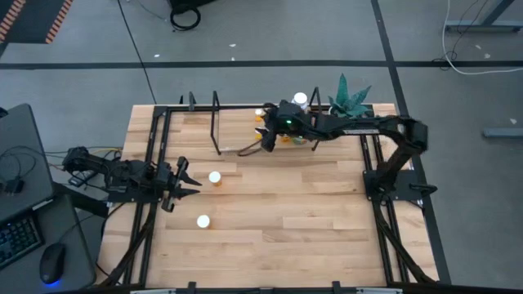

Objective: Pick and place medicine bottles onto shelf by color
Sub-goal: Put the large orange bottle on the shelf

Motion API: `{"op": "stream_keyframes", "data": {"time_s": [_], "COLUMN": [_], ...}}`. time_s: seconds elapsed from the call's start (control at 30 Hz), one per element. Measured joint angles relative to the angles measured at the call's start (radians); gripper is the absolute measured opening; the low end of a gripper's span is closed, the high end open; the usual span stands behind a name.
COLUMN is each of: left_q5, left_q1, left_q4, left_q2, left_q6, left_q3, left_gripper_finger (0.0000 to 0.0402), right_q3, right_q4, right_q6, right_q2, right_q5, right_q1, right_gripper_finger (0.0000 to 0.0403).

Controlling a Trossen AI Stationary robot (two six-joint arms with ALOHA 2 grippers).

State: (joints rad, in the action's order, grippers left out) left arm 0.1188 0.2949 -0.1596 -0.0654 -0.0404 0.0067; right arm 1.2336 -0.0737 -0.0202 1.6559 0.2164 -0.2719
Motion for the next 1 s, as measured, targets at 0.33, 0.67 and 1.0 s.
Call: {"op": "stream_keyframes", "data": {"time_s": [0.33, 0.67, 1.0], "left_q5": [0.0, 0.0, 0.0], "left_q1": [0.0, 0.0, 0.0], "left_q4": [0.0, 0.0, 0.0], "left_q2": [0.0, 0.0, 0.0], "left_q6": [0.0, 0.0, 0.0], "left_q3": [0.0, 0.0, 0.0], "left_gripper_finger": [0.0107, 0.0107, 0.0107], "right_q3": [-0.366, -0.746, -1.098], "right_q4": [0.265, 0.651, 1.109], "right_q6": [0.01, 0.051, 0.131], "right_q2": [-0.383, -0.713, -0.897], "right_q5": [-0.116, -0.114, -0.187], "right_q1": [0.076, 0.21, 0.213], "right_gripper_finger": [0.0222, 0.0195, 0.0159]}}
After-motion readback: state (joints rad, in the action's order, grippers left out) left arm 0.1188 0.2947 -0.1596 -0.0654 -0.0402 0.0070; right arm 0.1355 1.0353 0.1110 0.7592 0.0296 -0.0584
